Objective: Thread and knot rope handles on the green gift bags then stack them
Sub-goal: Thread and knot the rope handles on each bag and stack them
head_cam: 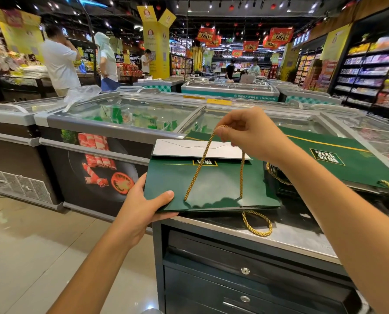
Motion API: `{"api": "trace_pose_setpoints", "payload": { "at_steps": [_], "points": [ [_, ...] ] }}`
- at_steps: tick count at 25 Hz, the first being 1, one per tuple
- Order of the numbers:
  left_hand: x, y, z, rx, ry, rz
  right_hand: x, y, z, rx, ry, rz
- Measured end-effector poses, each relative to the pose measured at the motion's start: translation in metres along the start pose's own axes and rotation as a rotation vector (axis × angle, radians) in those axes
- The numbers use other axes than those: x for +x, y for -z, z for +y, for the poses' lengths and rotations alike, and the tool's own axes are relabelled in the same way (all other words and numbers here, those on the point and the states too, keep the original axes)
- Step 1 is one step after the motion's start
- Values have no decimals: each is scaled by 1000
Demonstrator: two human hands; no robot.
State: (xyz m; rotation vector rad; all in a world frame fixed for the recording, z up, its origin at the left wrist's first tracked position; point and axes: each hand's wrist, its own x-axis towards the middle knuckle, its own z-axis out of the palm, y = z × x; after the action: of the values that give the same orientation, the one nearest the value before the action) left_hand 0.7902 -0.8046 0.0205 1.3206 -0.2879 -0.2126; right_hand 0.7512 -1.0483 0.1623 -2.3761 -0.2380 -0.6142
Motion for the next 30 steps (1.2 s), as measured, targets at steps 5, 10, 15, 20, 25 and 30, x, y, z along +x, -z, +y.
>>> {"api": "trace_pose_setpoints", "payload": {
  "at_steps": [5,10,15,20,25,30],
  "points": [
    [0,-2,4,-79,24,16,-33,-28,20,-281,-98,-198],
    [0,-10,21,-212,15,-36,-63,-68,12,-459,78,-379],
    [1,-25,41,-228,-113,-100,-60,-66,11,-456,207,39],
    [15,-43,35,-188,-21,-85,-44,-22,5,28,147,364],
    [16,-58,16,-145,97,-53,-44,1,0,664,-149,654],
    [13,-72,10,-127,31,-7,-50,-12,-2,1181,-328,696]
  ]
}}
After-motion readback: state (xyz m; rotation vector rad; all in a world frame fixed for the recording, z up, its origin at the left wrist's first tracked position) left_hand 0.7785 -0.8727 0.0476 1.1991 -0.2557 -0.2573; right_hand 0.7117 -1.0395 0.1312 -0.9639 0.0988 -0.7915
